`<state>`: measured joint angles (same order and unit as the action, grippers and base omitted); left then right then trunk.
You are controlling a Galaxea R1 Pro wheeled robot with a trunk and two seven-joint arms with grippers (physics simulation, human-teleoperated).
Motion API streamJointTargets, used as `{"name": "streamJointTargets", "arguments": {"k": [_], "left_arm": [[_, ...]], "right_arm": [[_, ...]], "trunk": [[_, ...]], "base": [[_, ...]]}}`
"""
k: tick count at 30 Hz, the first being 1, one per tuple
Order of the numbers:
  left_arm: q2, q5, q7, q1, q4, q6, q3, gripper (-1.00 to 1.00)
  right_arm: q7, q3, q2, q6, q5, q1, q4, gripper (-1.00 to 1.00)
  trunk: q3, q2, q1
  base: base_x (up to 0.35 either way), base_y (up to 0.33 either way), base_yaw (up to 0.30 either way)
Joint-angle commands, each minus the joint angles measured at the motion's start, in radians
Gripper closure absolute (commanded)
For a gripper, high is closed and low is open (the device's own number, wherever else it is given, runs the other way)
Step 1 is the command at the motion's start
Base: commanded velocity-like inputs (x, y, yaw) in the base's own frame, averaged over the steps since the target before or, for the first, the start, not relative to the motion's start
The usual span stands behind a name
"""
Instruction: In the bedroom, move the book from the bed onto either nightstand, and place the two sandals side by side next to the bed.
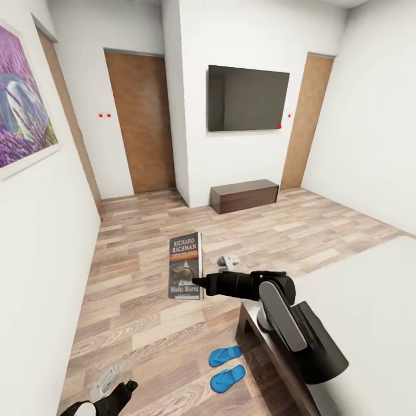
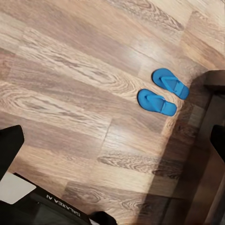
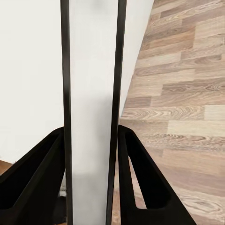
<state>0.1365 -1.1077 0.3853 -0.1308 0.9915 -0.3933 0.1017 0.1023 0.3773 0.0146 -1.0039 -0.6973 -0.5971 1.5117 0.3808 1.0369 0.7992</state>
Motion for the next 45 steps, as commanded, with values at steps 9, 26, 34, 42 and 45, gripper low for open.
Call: {"name": "streamJointTargets", "arguments": {"k": [9,26,34,42,45], "left_arm": [[-0.004,-0.007,0.009,-0.007,-0.016,-0.004,0.010,-1.00],[-0.061,0.043,-0.040,-0.121,-0.167,-0.016,0.214,-1.00],[-0.089,0.047,-0.043,-0.142,-0.193,-0.017,0.240,-1.00],[-0.109,0.049,-0.046,-0.160,-0.229,-0.017,0.247,-1.00],[-0.111,0.049,-0.047,-0.161,-0.232,-0.017,0.247,-1.00]], "right_arm": [[0.011,-0.005,-0.004,0.021,0.005,0.000,0.001,1.00],[0.011,0.010,-0.001,0.096,0.004,0.000,-0.009,1.00],[0.011,0.010,-0.003,0.098,0.004,0.000,-0.009,1.00],[0.014,0.004,-0.005,0.098,0.004,0.000,-0.009,1.00],[0.015,0.000,-0.006,0.099,0.003,0.000,-0.009,1.00]], "trunk": [[0.001,0.001,0.000],[0.001,0.001,0.000],[0.001,0.001,0.000],[0.001,0.001,0.000],[0.001,0.001,0.000]], "base": [[0.000,0.000,0.283],[0.000,0.000,0.283],[0.000,0.000,0.283],[0.000,0.000,0.262],[0.000,0.000,0.150]]}}
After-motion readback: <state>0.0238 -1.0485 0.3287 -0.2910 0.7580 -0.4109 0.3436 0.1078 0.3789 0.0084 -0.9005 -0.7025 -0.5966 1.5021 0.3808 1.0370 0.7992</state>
